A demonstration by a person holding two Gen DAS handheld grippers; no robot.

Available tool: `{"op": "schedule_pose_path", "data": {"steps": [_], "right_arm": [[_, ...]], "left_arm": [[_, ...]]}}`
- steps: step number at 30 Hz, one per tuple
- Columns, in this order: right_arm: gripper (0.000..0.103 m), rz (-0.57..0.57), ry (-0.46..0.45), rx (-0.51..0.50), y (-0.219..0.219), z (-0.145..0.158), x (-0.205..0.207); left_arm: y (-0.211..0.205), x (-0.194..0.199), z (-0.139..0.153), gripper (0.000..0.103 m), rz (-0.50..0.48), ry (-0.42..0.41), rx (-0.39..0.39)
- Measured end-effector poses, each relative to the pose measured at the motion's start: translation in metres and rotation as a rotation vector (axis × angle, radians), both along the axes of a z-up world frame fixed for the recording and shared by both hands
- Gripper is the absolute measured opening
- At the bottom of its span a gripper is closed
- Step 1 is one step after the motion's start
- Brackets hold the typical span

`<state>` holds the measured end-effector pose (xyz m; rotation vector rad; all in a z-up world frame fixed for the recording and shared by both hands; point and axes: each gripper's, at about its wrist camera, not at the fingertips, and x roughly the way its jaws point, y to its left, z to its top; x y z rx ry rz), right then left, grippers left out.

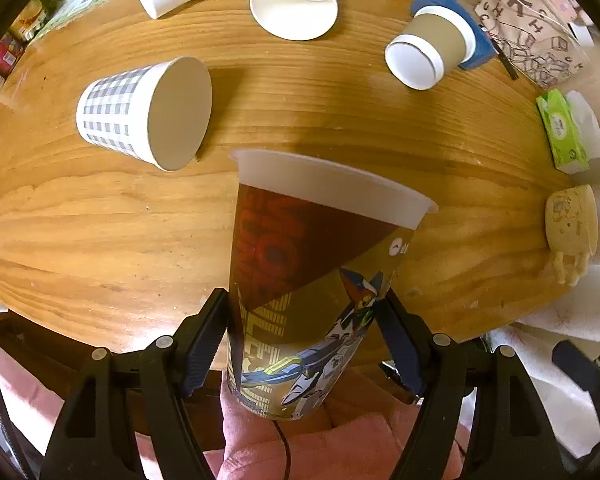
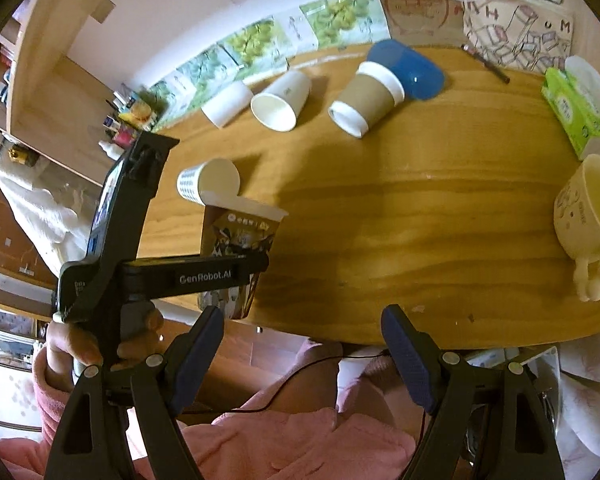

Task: Flip cup upright
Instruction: 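Lift the brown printed cup with the right gripper and rotate it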

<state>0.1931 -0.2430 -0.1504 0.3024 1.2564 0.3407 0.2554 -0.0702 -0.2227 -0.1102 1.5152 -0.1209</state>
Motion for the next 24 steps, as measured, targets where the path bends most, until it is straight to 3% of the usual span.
{"op": "schedule_pose_path", "data": {"steps": [12,24], "right_arm": [[0.082,0.024,0.064,0.047,-0.002,-0.026,0.008],[0.082,0.064,0.102,0.052,0.018,-0.043,0.019]], "left_arm": [[0.003,0.009,-0.005,0.078,0.012,-0.003,0.009],[0.021,0.013,-0.010,0.078,0.044,0.022,-0.037]]}}
